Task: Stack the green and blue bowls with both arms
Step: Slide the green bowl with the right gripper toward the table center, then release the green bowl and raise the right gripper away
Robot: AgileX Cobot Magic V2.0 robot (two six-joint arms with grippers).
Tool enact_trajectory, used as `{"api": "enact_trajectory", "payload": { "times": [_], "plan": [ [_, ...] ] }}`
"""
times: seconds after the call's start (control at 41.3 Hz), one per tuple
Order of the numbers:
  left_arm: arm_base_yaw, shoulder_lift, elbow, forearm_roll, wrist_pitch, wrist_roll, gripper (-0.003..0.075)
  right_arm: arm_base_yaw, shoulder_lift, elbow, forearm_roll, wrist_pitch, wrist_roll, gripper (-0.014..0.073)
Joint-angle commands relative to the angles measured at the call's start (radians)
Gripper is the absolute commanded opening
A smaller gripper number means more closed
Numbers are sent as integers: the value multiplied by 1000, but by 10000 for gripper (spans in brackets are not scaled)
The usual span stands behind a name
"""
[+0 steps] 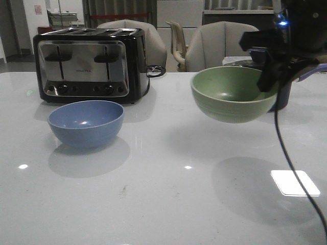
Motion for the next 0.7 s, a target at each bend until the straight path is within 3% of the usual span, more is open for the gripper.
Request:
{"api": "enact_trajectory", "payload": {
  "times": [0.0, 0.194, 0.46, 0.557, 0.678],
  "plan": [
    [-8, 12, -30, -6, -83, -12, 101, 69, -48, -31, 8, -26, -16, 34],
    [-8, 12, -30, -6, -83, -12, 101, 198, 10, -31, 14, -45, -16, 34],
    [-8, 12, -30, -6, -83, -12, 101, 278, 124, -31, 87, -83, -16, 49],
    [-8, 12, -30, -6, -83, -12, 101, 289, 146, -31, 88, -96, -16, 146],
    [-8, 12, -30, -6, -83, -12, 101, 289, 148, -31, 87, -118, -16, 363]
  ]
}}
